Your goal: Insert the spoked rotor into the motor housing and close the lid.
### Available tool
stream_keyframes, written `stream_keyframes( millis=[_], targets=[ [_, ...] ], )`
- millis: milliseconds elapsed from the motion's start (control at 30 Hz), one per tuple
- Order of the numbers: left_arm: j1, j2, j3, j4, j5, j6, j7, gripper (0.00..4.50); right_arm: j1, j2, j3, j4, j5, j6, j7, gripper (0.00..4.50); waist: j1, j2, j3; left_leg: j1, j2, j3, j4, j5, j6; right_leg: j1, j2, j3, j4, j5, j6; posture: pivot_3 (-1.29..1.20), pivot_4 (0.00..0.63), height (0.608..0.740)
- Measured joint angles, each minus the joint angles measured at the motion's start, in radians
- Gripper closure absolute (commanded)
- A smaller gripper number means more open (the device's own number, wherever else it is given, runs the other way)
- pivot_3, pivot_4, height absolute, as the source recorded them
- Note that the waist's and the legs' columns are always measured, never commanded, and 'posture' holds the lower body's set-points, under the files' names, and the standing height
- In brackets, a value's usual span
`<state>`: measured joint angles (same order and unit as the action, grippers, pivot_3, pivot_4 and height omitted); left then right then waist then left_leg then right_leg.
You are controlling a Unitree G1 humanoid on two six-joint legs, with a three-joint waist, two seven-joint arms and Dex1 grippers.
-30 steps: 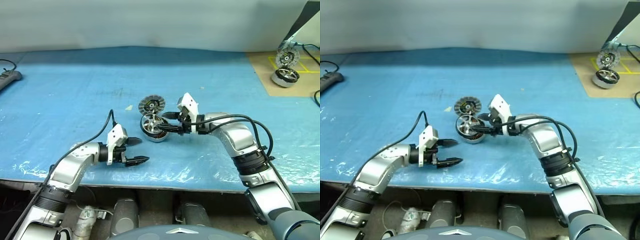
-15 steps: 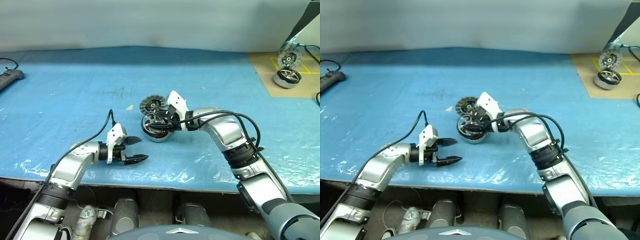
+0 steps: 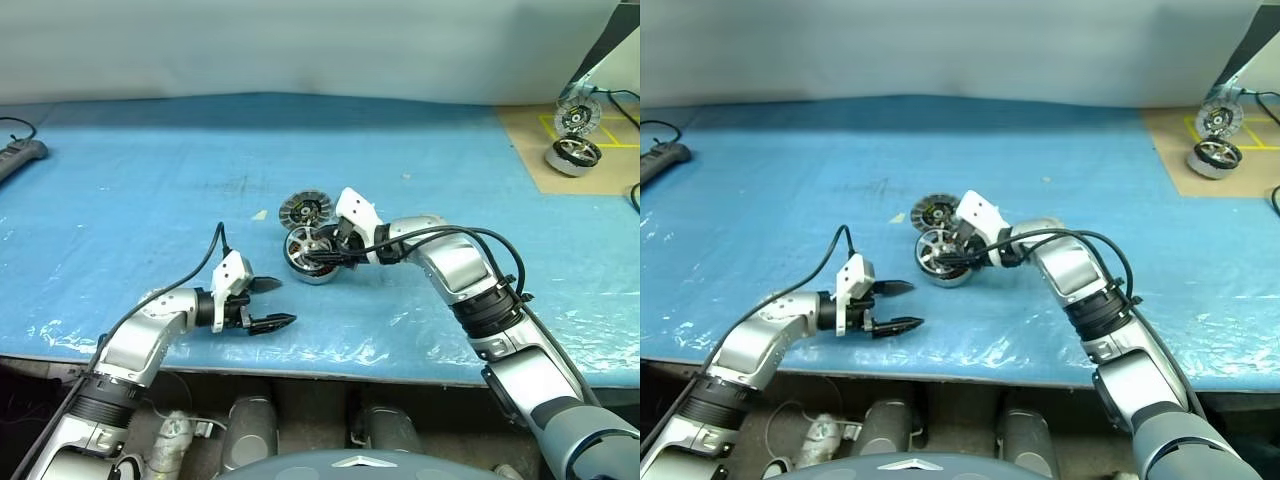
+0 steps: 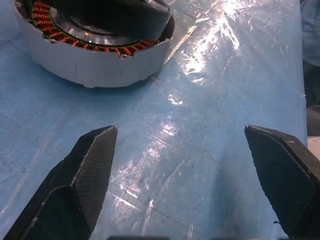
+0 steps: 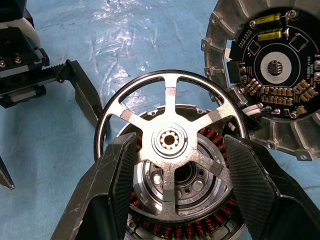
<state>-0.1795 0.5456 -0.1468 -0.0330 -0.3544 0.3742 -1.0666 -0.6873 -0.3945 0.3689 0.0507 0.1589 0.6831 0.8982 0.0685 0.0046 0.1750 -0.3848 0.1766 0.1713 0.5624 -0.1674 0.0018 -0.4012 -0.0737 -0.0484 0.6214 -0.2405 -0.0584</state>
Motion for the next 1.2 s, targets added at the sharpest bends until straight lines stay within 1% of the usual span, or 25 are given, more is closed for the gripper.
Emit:
stream_keyframes(
  millis=[33, 100, 167, 200, 233, 267, 367, 533, 700, 900, 1200],
  targets=[
    [0.000, -0.003, 0.000, -0.003, 0.000, 0.000, 0.002, 0.11, 0.000, 0.000, 0.002, -0.001, -0.001, -0.002, 0.000, 1.59, 0.000, 0.000, 0.000, 0.000, 0.000, 0.000, 0.000, 0.000, 0.000, 0.000, 0.000, 0.000, 0.000, 0.000, 0.000, 0.00, 0.150, 0.740],
    [0.000, -0.012, -0.004, -0.002, 0.003, -0.004, 0.006, 0.11, 0.000, 0.000, 0.003, -0.001, -0.002, -0.003, 0.002, 1.96, 0.000, 0.000, 0.000, 0.000, 0.000, 0.000, 0.000, 0.000, 0.000, 0.000, 0.000, 0.000, 0.000, 0.000, 0.000, 0.00, 0.150, 0.740],
    [-0.001, -0.024, -0.010, 0.012, 0.008, -0.018, 0.006, 0.11, 0.000, 0.000, 0.006, -0.004, -0.002, -0.004, 0.002, 2.46, 0.000, 0.000, 0.000, 0.000, 0.000, 0.000, 0.000, 0.000, 0.000, 0.000, 0.000, 0.000, 0.000, 0.000, 0.000, 0.00, 0.150, 0.740],
    [-0.001, -0.029, -0.013, 0.024, 0.011, -0.026, 0.006, 0.11, 0.000, 0.000, 0.006, -0.007, -0.002, -0.007, 0.003, 2.89, 0.000, 0.000, 0.000, 0.000, 0.000, 0.000, 0.000, 0.000, 0.000, 0.000, 0.000, 0.000, 0.000, 0.000, 0.000, 0.00, 0.150, 0.740],
    [-0.002, -0.032, -0.014, 0.035, 0.015, -0.032, 0.006, 0.11, 0.000, 0.000, 0.006, -0.008, -0.002, -0.010, 0.003, 3.20, 0.000, 0.000, 0.000, 0.001, 0.000, 0.000, 0.000, 0.000, 0.000, 0.000, 0.000, 0.000, 0.000, 0.000, 0.000, 0.00, 0.150, 0.740],
    [-0.003, -0.033, -0.014, 0.039, 0.018, -0.040, 0.004, 0.11, 0.000, 0.000, 0.006, -0.008, -0.002, -0.011, 0.003, 3.29, 0.000, 0.000, 0.000, 0.001, 0.000, 0.000, 0.000, 0.000, 0.000, 0.000, 0.000, 0.000, 0.000, 0.000, 0.000, 0.00, 0.150, 0.740],
    [-0.010, -0.034, -0.014, 0.042, 0.020, -0.035, 0.008, 0.11, 0.000, 0.000, 0.007, -0.008, -0.002, -0.010, 0.002, 3.29, 0.000, 0.000, 0.000, 0.001, 0.000, 0.000, 0.000, 0.000, 0.000, 0.001, 0.000, 0.000, 0.000, 0.000, 0.000, 0.00, 0.150, 0.740],
    [-0.023, -0.036, -0.015, -0.040, 0.012, 0.049, 0.042, 0.11, 0.003, -0.001, 0.001, -0.008, 0.002, -0.010, 0.003, 3.29, 0.000, 0.000, 0.000, 0.001, 0.000, 0.000, 0.000, 0.000, 0.000, 0.001, 0.000, 0.000, 0.000, 0.000, 0.000, 0.00, 0.150, 0.740],
    [-0.027, -0.020, -0.012, -0.100, -0.019, 0.110, 0.048, 0.11, 0.045, -0.008, -0.050, -0.025, 0.054, -0.007, 0.032, 3.29, 0.000, 0.000, 0.000, -0.001, 0.000, 0.000, 0.000, 0.000, 0.000, 0.000, 0.000, 0.000, 0.000, 0.000, 0.000, 0.00, 0.150, 0.740],
    [-0.009, 0.017, 0.012, -0.100, -0.035, 0.108, 0.030, 0.11, 0.071, -0.019, -0.135, -0.084, 0.124, 0.004, 0.043, 3.29, -0.001, 0.000, 0.000, 0.000, 0.000, 0.000, 0.000, 0.000, 0.001, -0.001, 0.000, 0.000, 0.000, 0.000, 0.000, 0.00, 0.150, 0.740],
    [-0.004, 0.008, 0.003, -0.098, -0.034, 0.095, 0.029, 0.11, 0.078, -0.002, -0.160, -0.083, 0.154, 0.011, 0.007, 3.29, 0.000, 0.000, 0.000, 0.000, 0.000, 0.000, 0.000, 0.000, 0.000, 0.000, 0.000, 0.000, 0.000, 0.000, 0.000, 0.00, 0.150, 0.740]
  ],
)
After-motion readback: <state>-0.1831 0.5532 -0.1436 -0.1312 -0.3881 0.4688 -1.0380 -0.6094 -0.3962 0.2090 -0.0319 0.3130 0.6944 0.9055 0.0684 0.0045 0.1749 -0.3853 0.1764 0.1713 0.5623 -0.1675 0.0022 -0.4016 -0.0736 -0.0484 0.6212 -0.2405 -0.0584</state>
